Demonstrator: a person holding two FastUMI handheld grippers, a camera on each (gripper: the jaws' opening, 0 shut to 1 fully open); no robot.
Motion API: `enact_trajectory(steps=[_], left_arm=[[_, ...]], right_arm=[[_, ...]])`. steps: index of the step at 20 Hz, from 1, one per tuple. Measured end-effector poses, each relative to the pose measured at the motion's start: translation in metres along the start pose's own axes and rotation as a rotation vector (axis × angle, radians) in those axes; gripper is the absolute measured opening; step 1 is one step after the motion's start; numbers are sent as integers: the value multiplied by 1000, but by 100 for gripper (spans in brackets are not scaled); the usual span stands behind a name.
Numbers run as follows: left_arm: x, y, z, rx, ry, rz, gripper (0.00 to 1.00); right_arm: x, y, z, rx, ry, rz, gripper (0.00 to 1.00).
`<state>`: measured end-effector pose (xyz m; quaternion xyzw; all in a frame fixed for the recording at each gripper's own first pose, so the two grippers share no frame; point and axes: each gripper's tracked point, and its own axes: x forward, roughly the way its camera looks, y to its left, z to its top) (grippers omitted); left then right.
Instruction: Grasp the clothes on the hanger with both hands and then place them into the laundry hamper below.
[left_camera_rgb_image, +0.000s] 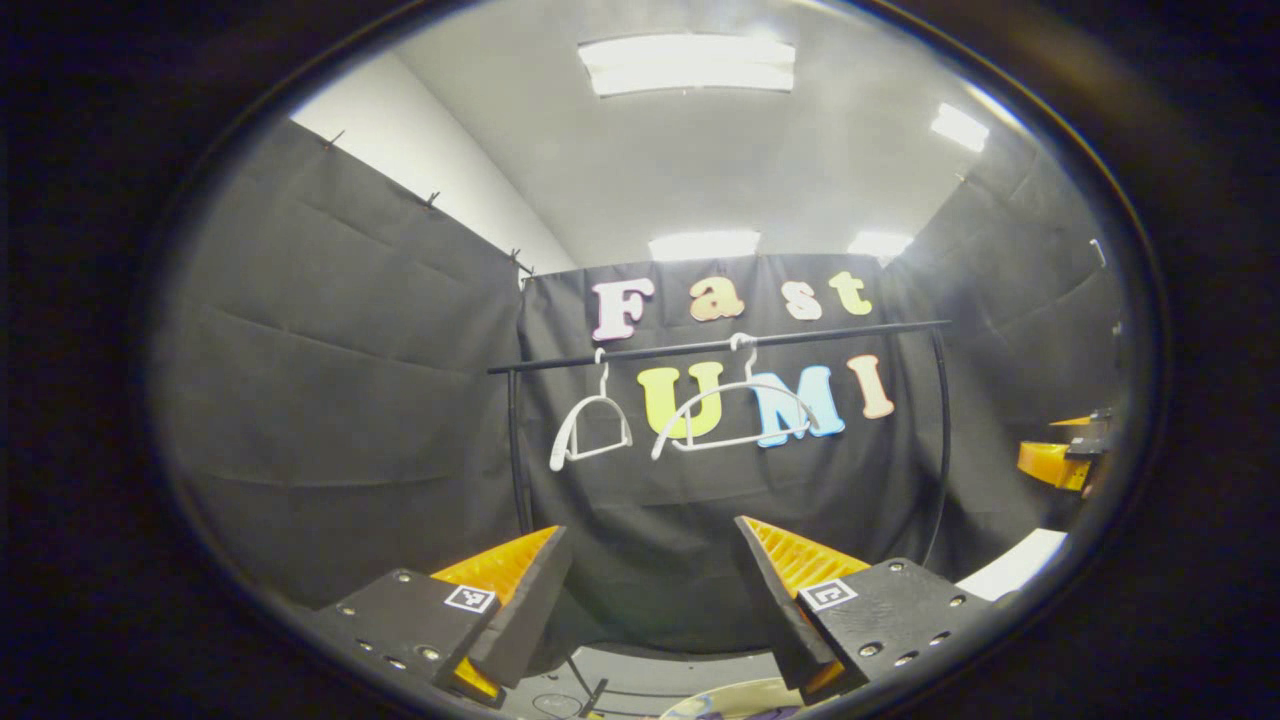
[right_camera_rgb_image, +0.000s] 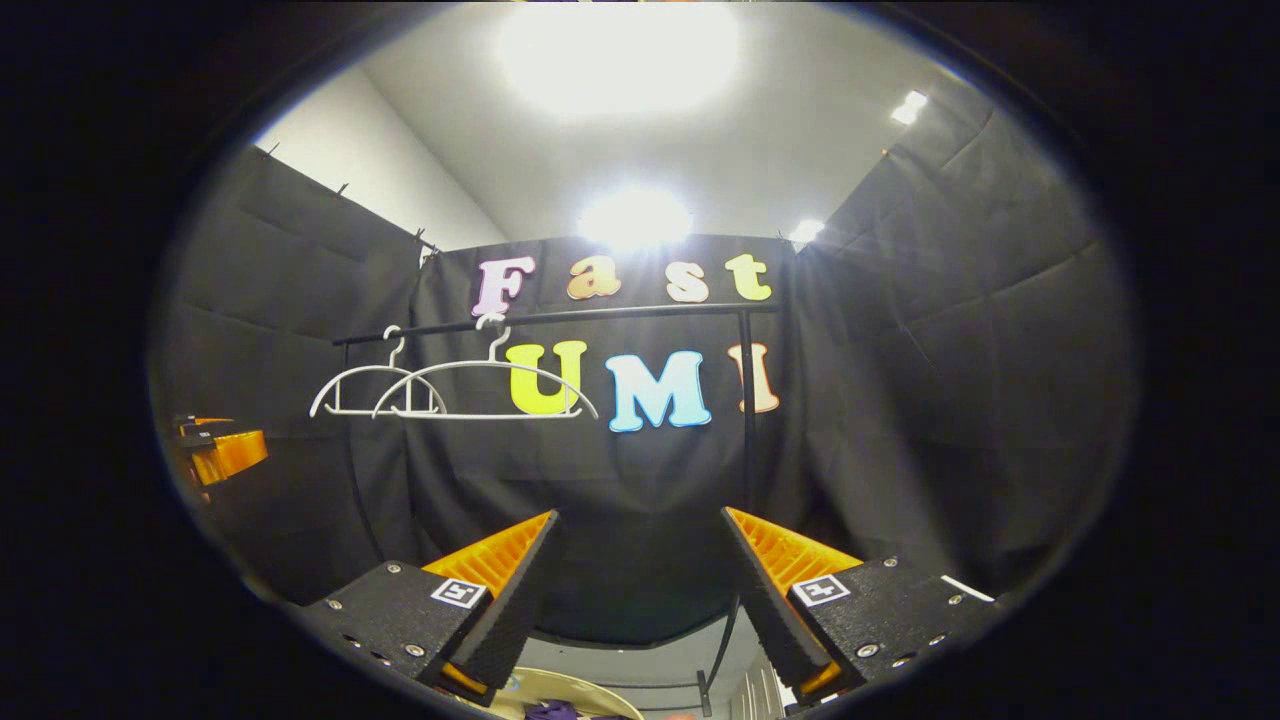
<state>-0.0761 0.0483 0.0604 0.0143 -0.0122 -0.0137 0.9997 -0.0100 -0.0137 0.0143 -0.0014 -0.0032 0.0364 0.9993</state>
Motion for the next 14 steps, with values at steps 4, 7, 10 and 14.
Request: enact_trajectory(steps=[4, 7, 10, 14], left_arm=[[1, -3, -3, 8, -26, 20, 99], [-3, 1, 0, 6, -31, 27, 99], [-3, 0, -1, 4, -32, 35, 99], [-6, -2, -1, 2, -38, 42, 99]], right_arm=[[1, 1, 4, -5, -12, -10, 95], [-3, 2, 13, 1, -4, -10, 95], [-3, 1, 11, 3, -1, -11, 95], [-1, -2, 10, -2, 7, -17, 95]])
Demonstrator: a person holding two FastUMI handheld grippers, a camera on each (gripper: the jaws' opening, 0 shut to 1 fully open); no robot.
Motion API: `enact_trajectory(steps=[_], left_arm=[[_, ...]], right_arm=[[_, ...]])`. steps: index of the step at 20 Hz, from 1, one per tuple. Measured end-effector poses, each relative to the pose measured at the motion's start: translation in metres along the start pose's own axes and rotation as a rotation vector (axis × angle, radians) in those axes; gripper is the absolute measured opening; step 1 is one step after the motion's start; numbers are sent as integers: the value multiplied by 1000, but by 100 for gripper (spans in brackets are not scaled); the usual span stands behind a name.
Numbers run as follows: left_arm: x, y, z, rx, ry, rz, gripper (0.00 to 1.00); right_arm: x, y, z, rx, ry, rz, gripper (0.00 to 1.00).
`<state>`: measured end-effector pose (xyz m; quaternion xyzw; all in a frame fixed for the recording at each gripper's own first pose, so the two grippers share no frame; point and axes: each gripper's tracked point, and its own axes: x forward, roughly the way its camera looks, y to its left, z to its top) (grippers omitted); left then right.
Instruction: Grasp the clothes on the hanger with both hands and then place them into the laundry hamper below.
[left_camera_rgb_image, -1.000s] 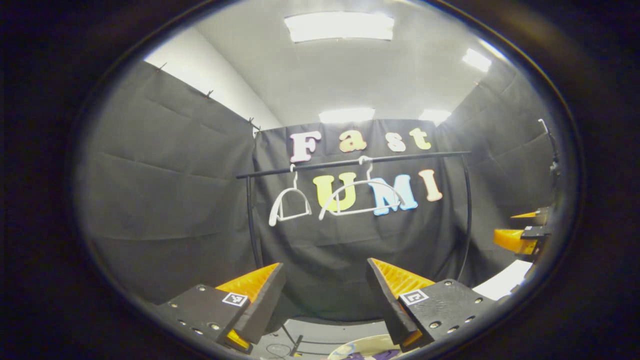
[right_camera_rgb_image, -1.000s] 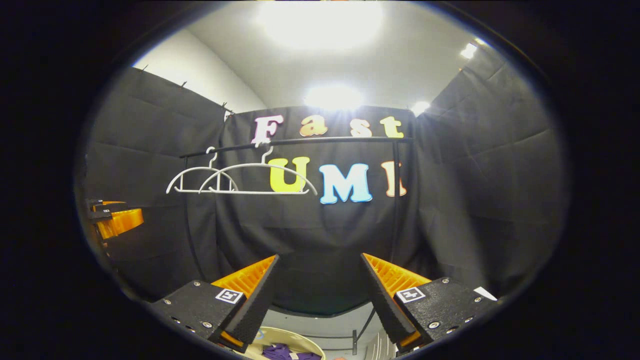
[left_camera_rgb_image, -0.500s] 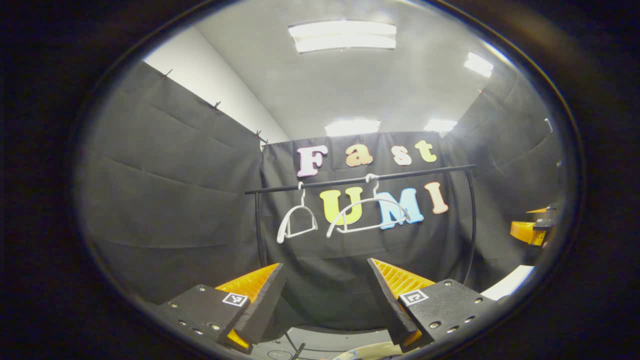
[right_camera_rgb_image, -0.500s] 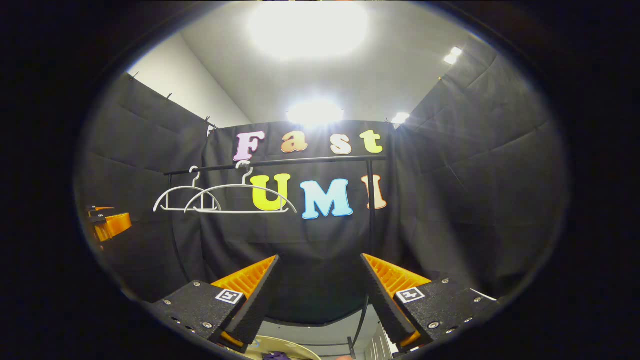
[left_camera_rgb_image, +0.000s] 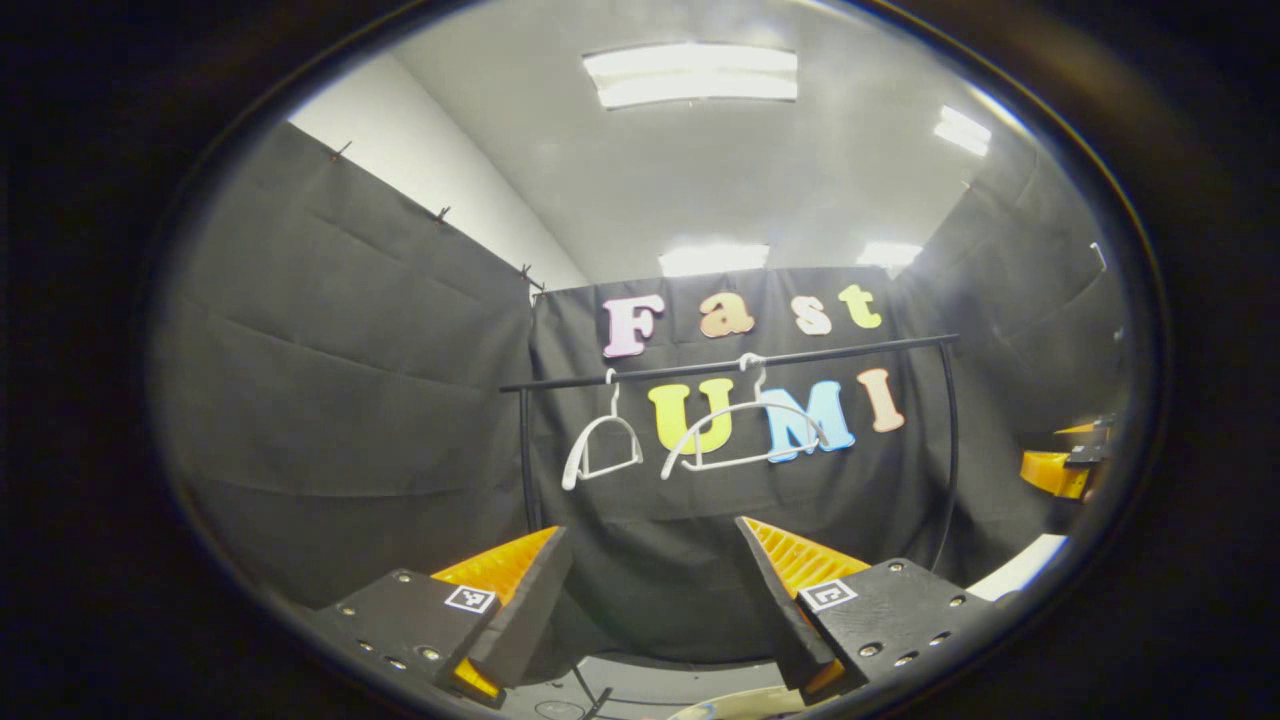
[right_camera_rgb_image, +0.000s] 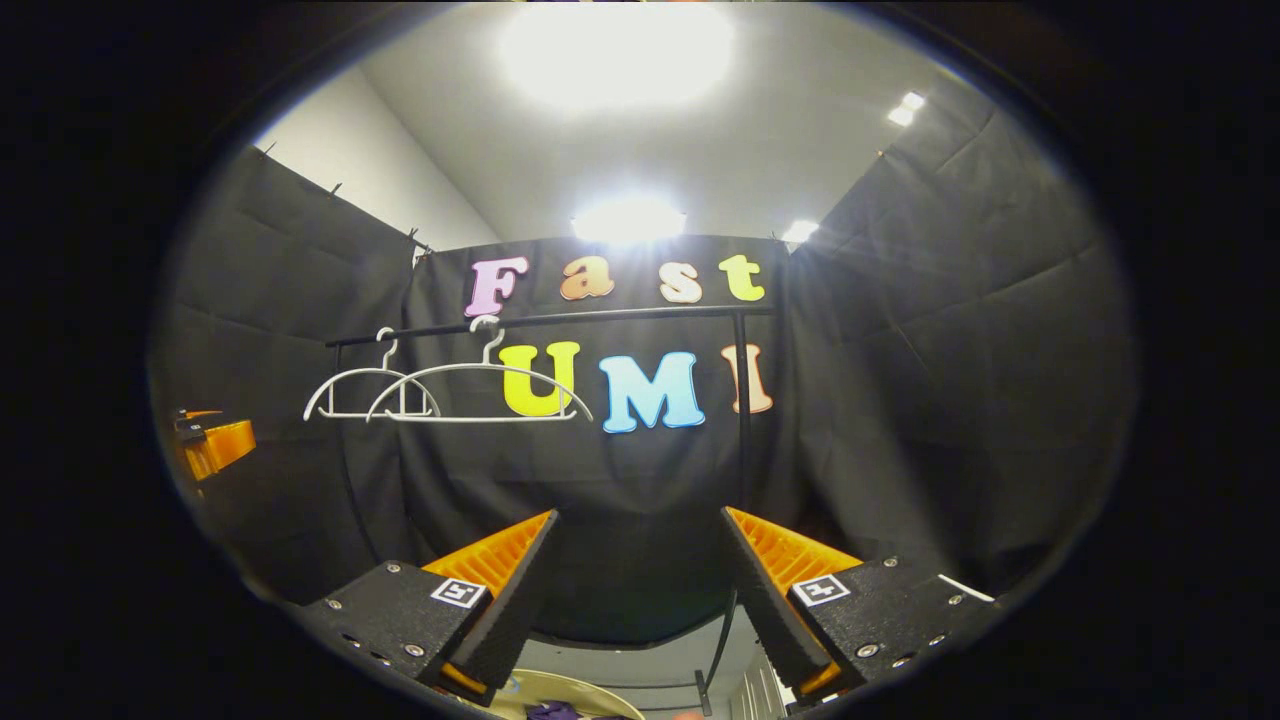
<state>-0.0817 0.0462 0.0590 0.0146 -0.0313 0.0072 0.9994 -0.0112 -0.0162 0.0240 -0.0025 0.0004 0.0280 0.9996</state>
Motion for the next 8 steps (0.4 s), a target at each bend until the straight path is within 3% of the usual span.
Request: enact_trajectory(steps=[2, 3, 8], left_arm=[[-2, 2, -2, 7, -2, 6, 99], [-4, 2, -1, 6, -3, 5, 93], [-6, 6, -2, -3, -7, 4, 93]], right_arm=[[-1, -1, 1, -1, -6, -6, 95], [-1, -2, 2, 0, -8, -7, 95], [-3, -4, 4, 0, -21, -17, 95]])
